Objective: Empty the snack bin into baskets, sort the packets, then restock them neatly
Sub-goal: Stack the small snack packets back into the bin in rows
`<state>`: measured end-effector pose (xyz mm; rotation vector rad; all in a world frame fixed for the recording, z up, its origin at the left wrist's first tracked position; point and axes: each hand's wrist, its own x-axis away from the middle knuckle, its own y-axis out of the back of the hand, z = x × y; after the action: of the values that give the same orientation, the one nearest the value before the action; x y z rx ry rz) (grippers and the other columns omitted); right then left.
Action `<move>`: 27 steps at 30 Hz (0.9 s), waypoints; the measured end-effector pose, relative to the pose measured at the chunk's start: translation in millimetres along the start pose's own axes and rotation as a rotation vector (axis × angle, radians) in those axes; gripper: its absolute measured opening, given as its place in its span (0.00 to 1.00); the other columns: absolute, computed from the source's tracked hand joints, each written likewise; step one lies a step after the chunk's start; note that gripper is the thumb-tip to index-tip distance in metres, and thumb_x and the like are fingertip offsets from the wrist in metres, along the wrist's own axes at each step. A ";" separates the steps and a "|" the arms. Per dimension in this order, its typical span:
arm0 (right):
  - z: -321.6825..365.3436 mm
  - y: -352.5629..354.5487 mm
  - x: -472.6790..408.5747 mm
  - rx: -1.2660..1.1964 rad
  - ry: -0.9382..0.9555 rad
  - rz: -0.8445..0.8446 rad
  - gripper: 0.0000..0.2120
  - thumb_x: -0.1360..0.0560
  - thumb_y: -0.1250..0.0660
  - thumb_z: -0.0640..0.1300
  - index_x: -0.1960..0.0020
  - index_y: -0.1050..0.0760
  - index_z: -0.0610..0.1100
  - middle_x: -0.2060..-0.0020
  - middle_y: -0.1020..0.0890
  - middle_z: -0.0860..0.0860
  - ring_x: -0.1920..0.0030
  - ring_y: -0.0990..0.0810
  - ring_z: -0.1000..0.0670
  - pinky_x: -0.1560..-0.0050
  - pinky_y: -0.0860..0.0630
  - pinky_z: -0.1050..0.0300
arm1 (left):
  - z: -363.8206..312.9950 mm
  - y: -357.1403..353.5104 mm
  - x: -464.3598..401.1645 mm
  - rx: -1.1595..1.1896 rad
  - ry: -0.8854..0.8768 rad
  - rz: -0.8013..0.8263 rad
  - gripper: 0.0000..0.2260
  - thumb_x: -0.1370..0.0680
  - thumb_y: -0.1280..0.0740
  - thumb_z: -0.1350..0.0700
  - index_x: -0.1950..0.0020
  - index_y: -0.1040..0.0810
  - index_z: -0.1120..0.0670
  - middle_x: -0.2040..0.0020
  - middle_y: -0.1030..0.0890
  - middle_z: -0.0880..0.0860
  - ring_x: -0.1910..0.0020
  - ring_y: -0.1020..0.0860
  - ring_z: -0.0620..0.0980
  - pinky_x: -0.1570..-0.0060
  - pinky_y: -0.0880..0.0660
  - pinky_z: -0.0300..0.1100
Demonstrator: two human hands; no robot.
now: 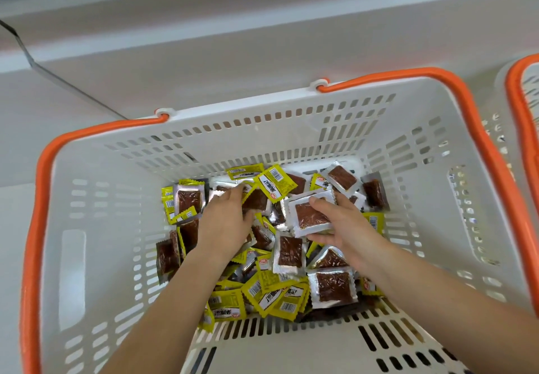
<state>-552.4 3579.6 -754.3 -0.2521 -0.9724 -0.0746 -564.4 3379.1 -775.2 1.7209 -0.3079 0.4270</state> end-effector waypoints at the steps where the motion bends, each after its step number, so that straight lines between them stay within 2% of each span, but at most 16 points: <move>1: 0.5 0.3 -0.4 0.001 0.009 -0.001 0.21 0.23 0.33 0.46 0.33 0.35 0.50 0.43 0.21 0.50 0.46 0.20 0.50 0.59 0.19 0.55 | -2.2 2.6 2.1 -0.057 -0.013 -0.047 0.18 0.20 0.40 0.50 0.31 0.31 0.53 0.46 0.19 0.55 0.47 0.22 0.56 0.56 0.27 0.47; 2: 1.1 0.3 -0.4 0.004 0.027 -0.006 0.20 0.23 0.33 0.46 0.34 0.35 0.52 0.44 0.22 0.51 0.46 0.20 0.51 0.59 0.19 0.56 | -4.6 6.6 5.4 -0.031 -0.019 -0.106 0.14 0.19 0.41 0.51 0.36 0.27 0.55 0.54 0.19 0.55 0.54 0.21 0.57 0.63 0.30 0.45; 3: 3.0 -0.5 1.3 0.012 0.049 -0.005 0.18 0.22 0.34 0.45 0.35 0.34 0.53 0.45 0.21 0.52 0.48 0.20 0.53 0.59 0.19 0.56 | -6.1 10.2 8.2 0.099 0.013 -0.166 0.12 0.18 0.41 0.52 0.41 0.25 0.56 0.60 0.20 0.55 0.59 0.21 0.57 0.66 0.34 0.44; 4: 3.7 -1.5 1.6 0.015 0.066 -0.003 0.16 0.22 0.35 0.45 0.35 0.32 0.54 0.46 0.21 0.52 0.48 0.20 0.54 0.60 0.20 0.58 | -8.8 15.8 13.1 0.337 0.086 -0.201 0.09 0.19 0.40 0.53 0.45 0.25 0.56 0.63 0.22 0.56 0.62 0.22 0.56 0.66 0.34 0.43; 6: 4.5 -3.6 2.8 0.026 0.099 -0.003 0.18 0.22 0.35 0.46 0.33 0.32 0.54 0.40 0.23 0.50 0.43 0.22 0.51 0.61 0.20 0.59 | -20.2 35.5 28.9 0.979 0.263 -0.145 0.04 0.21 0.36 0.57 0.47 0.24 0.53 0.59 0.21 0.63 0.59 0.20 0.55 0.62 0.28 0.41; 8: 7.9 -8.4 8.1 0.024 0.132 0.000 0.21 0.22 0.35 0.46 0.31 0.33 0.53 0.35 0.27 0.52 0.36 0.26 0.50 0.59 0.19 0.58 | -36.0 54.9 45.7 1.520 0.317 0.021 0.10 0.23 0.33 0.62 0.44 0.23 0.52 0.54 0.18 0.61 0.56 0.17 0.53 0.58 0.22 0.39; 9: 9.5 -10.9 12.1 0.015 0.148 0.007 0.21 0.22 0.35 0.46 0.31 0.33 0.52 0.34 0.28 0.53 0.35 0.27 0.51 0.55 0.19 0.55 | -42.3 59.8 53.0 1.574 0.297 0.068 0.12 0.24 0.33 0.63 0.43 0.23 0.50 0.55 0.17 0.56 0.56 0.17 0.50 0.59 0.21 0.38; 11: 13.6 -16.5 24.1 -0.030 0.172 0.039 0.15 0.22 0.35 0.45 0.36 0.29 0.51 0.38 0.23 0.50 0.39 0.23 0.48 0.52 0.19 0.49 | -55.5 71.2 67.0 1.373 0.203 0.023 0.13 0.24 0.32 0.62 0.45 0.20 0.45 0.60 0.17 0.46 0.59 0.18 0.44 0.60 0.22 0.36; 13: 21.8 -24.0 43.1 -0.077 0.208 0.051 0.11 0.22 0.36 0.46 0.39 0.27 0.51 0.44 0.19 0.50 0.43 0.20 0.47 0.55 0.20 0.51 | -60.7 83.8 78.2 1.230 0.161 -0.052 0.09 0.24 0.31 0.59 0.50 0.17 0.46 0.64 0.17 0.44 0.64 0.21 0.41 0.61 0.26 0.34; 15: 34.9 -32.3 65.2 -0.078 0.264 0.047 0.16 0.22 0.37 0.51 0.35 0.29 0.52 0.39 0.22 0.52 0.40 0.22 0.48 0.53 0.21 0.51 | -62.0 102.8 90.1 1.251 0.168 -0.045 0.05 0.25 0.29 0.55 0.51 0.17 0.48 0.58 0.16 0.46 0.58 0.20 0.45 0.57 0.27 0.35; 17: 51.6 -40.8 92.1 -0.014 0.321 0.067 0.25 0.25 0.37 0.58 0.30 0.34 0.54 0.33 0.28 0.55 0.37 0.26 0.52 0.47 0.23 0.50 | -61.9 124.8 102.4 1.265 0.205 -0.026 0.16 0.30 0.25 0.48 0.43 0.20 0.47 0.46 0.18 0.45 0.47 0.22 0.43 0.45 0.27 0.38; 18: 59.7 -44.9 106.5 0.031 0.360 0.096 0.26 0.28 0.36 0.59 0.31 0.34 0.56 0.34 0.27 0.58 0.38 0.26 0.55 0.44 0.25 0.51 | -62.4 138.0 110.5 1.271 0.204 -0.006 0.23 0.33 0.25 0.46 0.38 0.22 0.45 0.42 0.20 0.44 0.43 0.23 0.42 0.40 0.27 0.42; 20: 75.8 -56.6 138.6 0.147 0.456 0.176 0.18 0.27 0.33 0.51 0.38 0.31 0.56 0.45 0.19 0.60 0.45 0.20 0.57 0.47 0.24 0.56 | -63.5 164.3 127.5 1.377 0.133 0.075 0.25 0.31 0.26 0.51 0.35 0.25 0.46 0.41 0.20 0.47 0.42 0.21 0.44 0.37 0.27 0.48; 22: 88.5 -68.2 165.6 0.237 0.564 0.256 0.17 0.25 0.34 0.39 0.38 0.31 0.51 0.56 0.16 0.54 0.54 0.18 0.56 0.54 0.22 0.63 | -60.8 191.6 146.0 1.481 0.024 0.145 0.21 0.30 0.29 0.58 0.37 0.24 0.51 0.44 0.17 0.52 0.44 0.19 0.49 0.37 0.27 0.51; 25: 112.5 -86.1 205.5 0.381 0.718 0.308 0.28 0.25 0.33 0.35 0.33 0.39 0.56 0.66 0.23 0.60 0.62 0.22 0.64 0.57 0.27 0.71 | -49.2 228.8 172.5 1.501 -0.144 0.076 0.22 0.32 0.31 0.60 0.37 0.24 0.55 0.45 0.17 0.55 0.43 0.19 0.54 0.38 0.25 0.49; 27: 132.1 -94.2 231.3 0.495 0.796 0.315 0.36 0.30 0.25 0.39 0.31 0.41 0.57 0.65 0.19 0.59 0.60 0.21 0.65 0.54 0.28 0.71 | -42.8 252.9 191.3 1.448 -0.229 -0.008 0.22 0.32 0.30 0.58 0.38 0.23 0.53 0.45 0.17 0.54 0.44 0.19 0.53 0.42 0.24 0.44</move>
<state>-545.3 3532.2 -475.8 0.0906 -0.1322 0.3329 -507.2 3378.5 -460.4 3.1972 -0.1271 0.4729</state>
